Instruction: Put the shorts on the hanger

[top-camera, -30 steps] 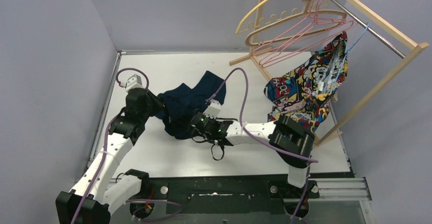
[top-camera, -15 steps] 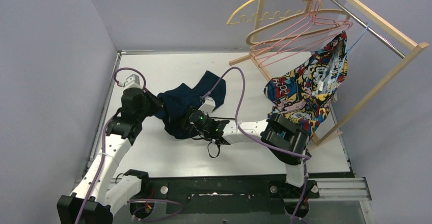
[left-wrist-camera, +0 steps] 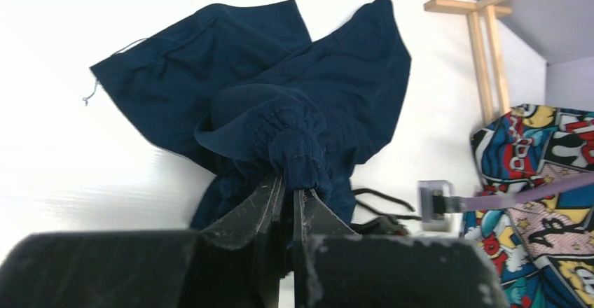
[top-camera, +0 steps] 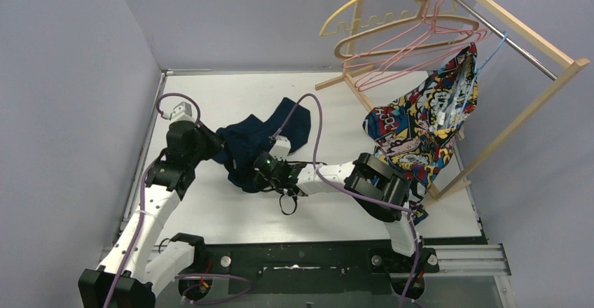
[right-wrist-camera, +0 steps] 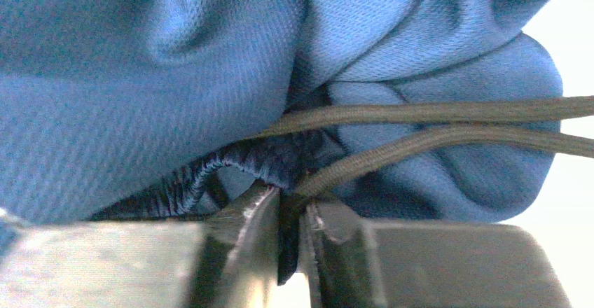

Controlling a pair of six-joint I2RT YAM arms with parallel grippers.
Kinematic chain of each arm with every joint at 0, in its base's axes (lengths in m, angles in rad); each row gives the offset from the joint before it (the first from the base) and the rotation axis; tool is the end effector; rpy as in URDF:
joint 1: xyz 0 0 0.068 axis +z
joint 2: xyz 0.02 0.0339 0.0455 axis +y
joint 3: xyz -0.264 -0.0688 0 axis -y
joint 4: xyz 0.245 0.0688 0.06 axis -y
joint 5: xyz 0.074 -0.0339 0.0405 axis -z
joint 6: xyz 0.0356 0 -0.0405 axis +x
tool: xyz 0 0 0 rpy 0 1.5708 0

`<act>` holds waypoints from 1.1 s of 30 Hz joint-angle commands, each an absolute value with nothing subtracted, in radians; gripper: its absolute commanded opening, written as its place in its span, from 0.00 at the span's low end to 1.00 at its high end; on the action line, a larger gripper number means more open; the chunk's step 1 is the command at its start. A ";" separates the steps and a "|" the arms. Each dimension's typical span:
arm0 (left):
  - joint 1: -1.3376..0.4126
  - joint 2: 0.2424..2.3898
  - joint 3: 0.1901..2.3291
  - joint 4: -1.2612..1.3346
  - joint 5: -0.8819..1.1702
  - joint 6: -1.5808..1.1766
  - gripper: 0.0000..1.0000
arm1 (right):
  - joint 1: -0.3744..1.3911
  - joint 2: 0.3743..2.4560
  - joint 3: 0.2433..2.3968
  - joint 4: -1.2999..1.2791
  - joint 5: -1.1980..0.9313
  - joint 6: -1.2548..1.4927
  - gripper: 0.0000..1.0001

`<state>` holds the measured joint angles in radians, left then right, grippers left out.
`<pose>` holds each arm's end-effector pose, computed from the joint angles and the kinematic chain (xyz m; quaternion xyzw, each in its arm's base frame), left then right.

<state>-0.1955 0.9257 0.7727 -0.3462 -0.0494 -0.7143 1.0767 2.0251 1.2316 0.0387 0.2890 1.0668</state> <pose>0.2051 -0.0388 0.2940 -0.2327 0.8276 -0.2052 0.4678 0.2125 0.3731 0.1441 0.0526 0.9086 0.2815 0.3040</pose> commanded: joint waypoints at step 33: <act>-0.232 1.159 0.661 -0.149 0.352 -0.689 0.26 | 0.916 1.278 1.006 -0.396 0.367 0.754 0.00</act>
